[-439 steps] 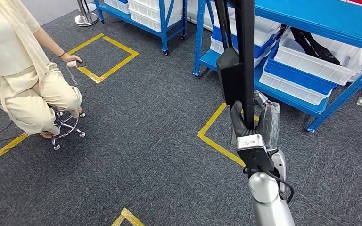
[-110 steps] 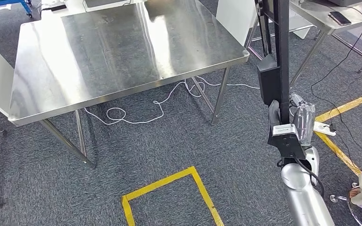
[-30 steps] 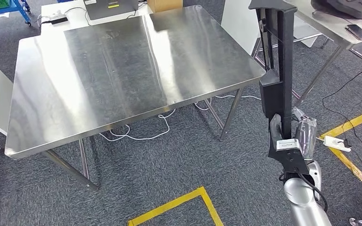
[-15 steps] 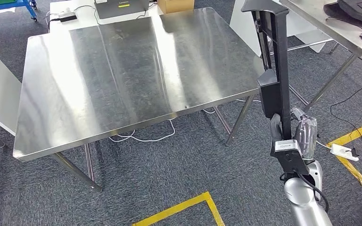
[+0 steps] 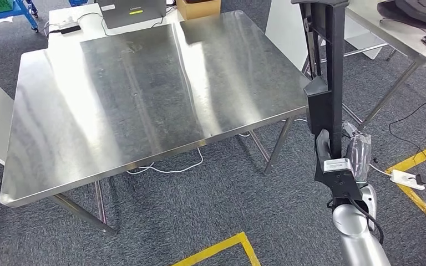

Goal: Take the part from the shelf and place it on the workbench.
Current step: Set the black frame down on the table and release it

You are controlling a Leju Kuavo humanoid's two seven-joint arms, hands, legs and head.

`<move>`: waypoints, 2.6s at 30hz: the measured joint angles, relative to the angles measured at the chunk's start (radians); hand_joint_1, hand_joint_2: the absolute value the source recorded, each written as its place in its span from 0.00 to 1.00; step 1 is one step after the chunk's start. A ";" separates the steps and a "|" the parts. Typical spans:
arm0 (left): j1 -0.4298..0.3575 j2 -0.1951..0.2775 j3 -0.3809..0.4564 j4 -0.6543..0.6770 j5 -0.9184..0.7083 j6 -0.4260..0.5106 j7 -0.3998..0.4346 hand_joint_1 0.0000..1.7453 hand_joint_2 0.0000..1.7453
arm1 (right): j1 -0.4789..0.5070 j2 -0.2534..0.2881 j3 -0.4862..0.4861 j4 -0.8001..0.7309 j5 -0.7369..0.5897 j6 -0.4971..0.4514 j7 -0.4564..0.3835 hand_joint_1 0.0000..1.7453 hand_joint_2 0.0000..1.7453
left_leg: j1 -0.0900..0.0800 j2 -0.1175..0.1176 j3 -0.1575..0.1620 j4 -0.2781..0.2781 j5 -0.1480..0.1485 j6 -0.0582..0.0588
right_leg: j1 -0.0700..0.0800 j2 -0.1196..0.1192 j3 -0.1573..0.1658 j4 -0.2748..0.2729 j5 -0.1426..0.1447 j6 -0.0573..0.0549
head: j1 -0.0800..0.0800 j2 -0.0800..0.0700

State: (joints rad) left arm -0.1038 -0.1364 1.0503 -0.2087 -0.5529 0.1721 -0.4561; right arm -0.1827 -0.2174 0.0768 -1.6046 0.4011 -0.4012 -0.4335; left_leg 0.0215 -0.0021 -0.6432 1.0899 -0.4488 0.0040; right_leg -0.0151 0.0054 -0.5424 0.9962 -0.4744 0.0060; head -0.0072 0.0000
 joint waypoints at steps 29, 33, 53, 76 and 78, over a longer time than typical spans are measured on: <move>0.002 0.001 0.014 0.000 -0.009 0.007 -0.004 0.00 1.00 | -0.035 0.001 -0.004 0.063 0.007 -0.019 0.011 1.00 1.00 | -0.002 -0.002 -0.036 0.092 -0.049 0.008 | -0.003 -0.001 -0.010 0.006 0.003 -0.008 | -0.002 0.000; 0.000 0.003 0.014 0.000 -0.010 0.006 -0.004 0.00 1.00 | -0.021 -0.002 -0.013 0.052 0.021 -0.029 0.020 1.00 1.00 | -0.013 0.000 0.017 -0.049 0.004 0.025 | 0.007 0.004 0.004 0.006 -0.017 0.012 | -0.002 0.000; -0.012 -0.002 0.014 0.000 -0.048 -0.014 0.001 0.00 1.00 | -0.599 -0.136 0.013 0.455 0.876 0.092 0.442 1.00 1.00 | -0.013 0.001 0.099 -0.077 -0.056 0.047 | -0.014 0.000 -0.098 0.015 0.074 0.048 | 0.000 0.000; -0.037 -0.005 0.026 0.001 -0.091 -0.027 -0.006 0.00 1.00 | -0.773 0.254 0.392 0.960 1.169 -0.001 0.503 1.00 1.00 | -0.009 0.004 0.105 -0.087 -0.052 0.016 | 0.003 0.000 -0.093 0.016 0.073 0.028 | 0.001 0.000; -0.037 -0.005 0.030 0.001 -0.079 -0.044 -0.022 0.00 1.00 | -0.745 0.292 0.418 0.964 1.169 -0.002 0.487 1.00 1.00 | -0.010 0.004 0.105 -0.087 -0.052 0.016 | 0.003 -0.001 -0.093 0.016 0.073 0.028 | 0.001 0.000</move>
State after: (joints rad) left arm -0.1409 -0.1415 1.0800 -0.2079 -0.6316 0.1285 -0.4780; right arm -0.9276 0.0748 0.4950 -0.6402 1.5702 -0.4028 0.0531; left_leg 0.0118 0.0023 -0.5385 1.0033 -0.5011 0.0200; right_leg -0.0123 0.0048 -0.6353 1.0125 -0.4017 0.0340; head -0.0066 0.0000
